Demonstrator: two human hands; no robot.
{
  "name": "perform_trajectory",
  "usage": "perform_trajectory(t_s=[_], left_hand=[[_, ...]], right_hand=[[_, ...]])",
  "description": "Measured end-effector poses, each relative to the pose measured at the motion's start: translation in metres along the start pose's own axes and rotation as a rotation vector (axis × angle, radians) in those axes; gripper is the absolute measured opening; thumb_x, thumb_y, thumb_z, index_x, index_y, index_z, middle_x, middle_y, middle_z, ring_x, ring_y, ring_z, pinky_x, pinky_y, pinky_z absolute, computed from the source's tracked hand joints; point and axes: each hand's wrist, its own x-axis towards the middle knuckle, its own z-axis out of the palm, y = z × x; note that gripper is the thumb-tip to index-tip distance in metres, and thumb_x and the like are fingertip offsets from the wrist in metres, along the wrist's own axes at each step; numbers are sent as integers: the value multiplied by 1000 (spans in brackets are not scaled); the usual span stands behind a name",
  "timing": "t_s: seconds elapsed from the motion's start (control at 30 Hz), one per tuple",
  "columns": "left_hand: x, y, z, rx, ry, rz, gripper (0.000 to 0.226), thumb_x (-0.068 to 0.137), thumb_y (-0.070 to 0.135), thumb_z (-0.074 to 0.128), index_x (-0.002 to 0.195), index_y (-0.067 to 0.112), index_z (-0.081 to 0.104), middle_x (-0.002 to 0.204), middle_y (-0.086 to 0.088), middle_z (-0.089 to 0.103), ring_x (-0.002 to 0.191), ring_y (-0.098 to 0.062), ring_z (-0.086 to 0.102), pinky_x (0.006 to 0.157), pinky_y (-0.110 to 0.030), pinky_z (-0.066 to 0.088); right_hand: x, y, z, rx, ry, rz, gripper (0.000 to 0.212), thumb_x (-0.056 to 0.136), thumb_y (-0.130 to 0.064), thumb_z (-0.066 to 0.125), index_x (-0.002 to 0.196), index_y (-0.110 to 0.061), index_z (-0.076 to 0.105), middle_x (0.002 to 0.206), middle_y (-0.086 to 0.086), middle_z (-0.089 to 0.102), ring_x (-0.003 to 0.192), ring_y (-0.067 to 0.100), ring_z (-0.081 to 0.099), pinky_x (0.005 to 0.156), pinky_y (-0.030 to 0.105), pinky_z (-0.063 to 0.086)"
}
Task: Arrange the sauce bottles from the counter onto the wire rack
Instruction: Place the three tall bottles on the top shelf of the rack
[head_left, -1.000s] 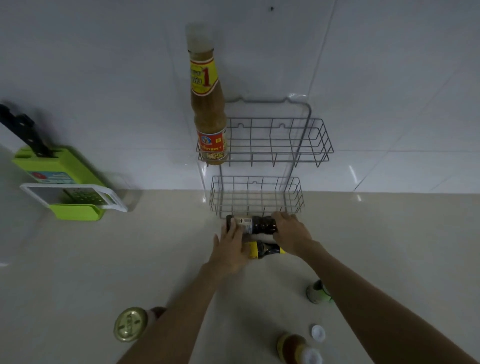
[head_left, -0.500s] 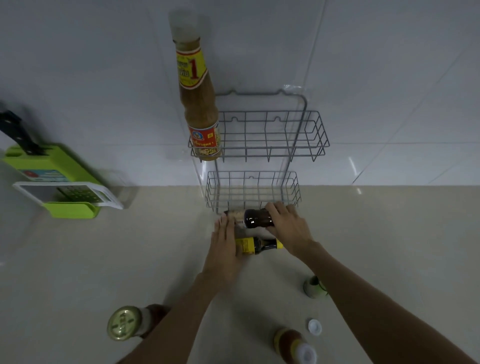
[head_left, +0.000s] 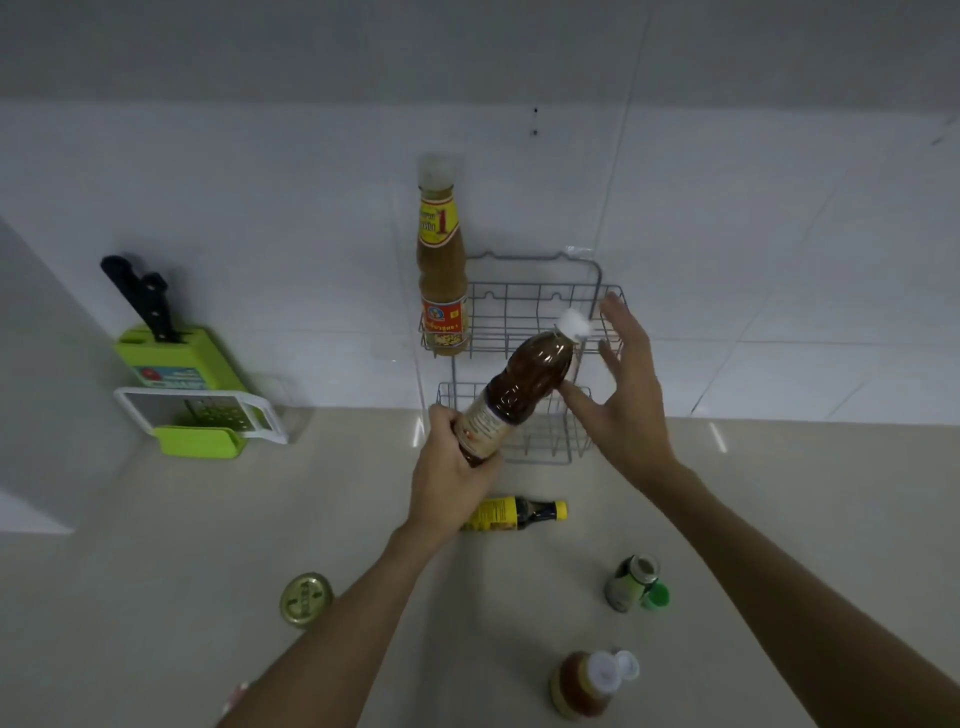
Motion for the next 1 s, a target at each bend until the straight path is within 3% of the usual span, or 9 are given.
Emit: perform_trajectory(t_s=[0.1,0.2,0.27,0.37,0.43,0.5,0.63,0.77,1.0], left_hand=[[3,31,-8,-126,-57,40,42,71,13,73,96,18,40,87,-3,58,74,-14,57,59,-31,49],[17,57,-22,-179,-257,48,45,65,19,71,103,19,46,92,-4,59,82,-16,58,70,-34,52],[30,70,-29,-184,-342,28,55,67,22,70,116,23,46,108,-6,61,101,-23,61,89,-44,53],[47,79,-33,-247,-238,36,61,71,16,68,123,23,38,123,0,49,117,-18,53,102,-31,44],[57,74,-32,-222,2,10,65,74,7,72,126,18,35,128,-5,41,113,-13,52,95,-13,42],[64,70,-32,-148,201,-37,67,75,5,76,128,13,35,130,-8,39,109,-7,46,81,-5,39],[85,65,-30,-191,206,-146,94,74,2,77,148,14,20,149,-8,29,126,-14,33,94,-19,30],[104,61,-26,-213,99,-170,116,64,2,83,152,24,10,150,-8,35,134,-26,42,111,-38,39],[109,46,-20,-250,68,-115,119,44,23,83,141,37,18,137,-6,40,123,-25,52,99,-47,52]], right_hand=[[13,-33,-10,491,-309,288,63,82,-3,67,137,-18,42,137,5,56,129,14,51,112,47,37],[34,-56,-21,502,-472,299,51,82,-11,71,129,-20,52,127,5,65,121,18,59,104,44,46],[53,-69,-24,404,-372,283,58,75,-20,77,127,-17,53,121,5,66,113,19,63,98,44,52],[82,-82,-20,204,-104,220,65,66,-30,86,121,-21,52,110,-9,65,100,7,64,86,28,57],[99,-83,-13,90,62,177,71,63,-39,86,121,-21,49,104,-17,61,92,3,61,78,14,52],[114,-76,-5,0,146,163,81,62,-46,85,126,-18,45,111,-8,62,98,12,62,81,20,53],[133,-53,16,-160,86,163,88,60,-47,86,126,-10,41,120,10,65,106,32,64,86,43,56],[131,-35,40,-208,28,144,88,62,-47,84,126,-7,40,116,12,66,101,31,65,78,35,52],[128,-16,63,-324,-71,214,77,70,-67,68,115,-11,42,110,8,64,93,25,64,72,36,54]])
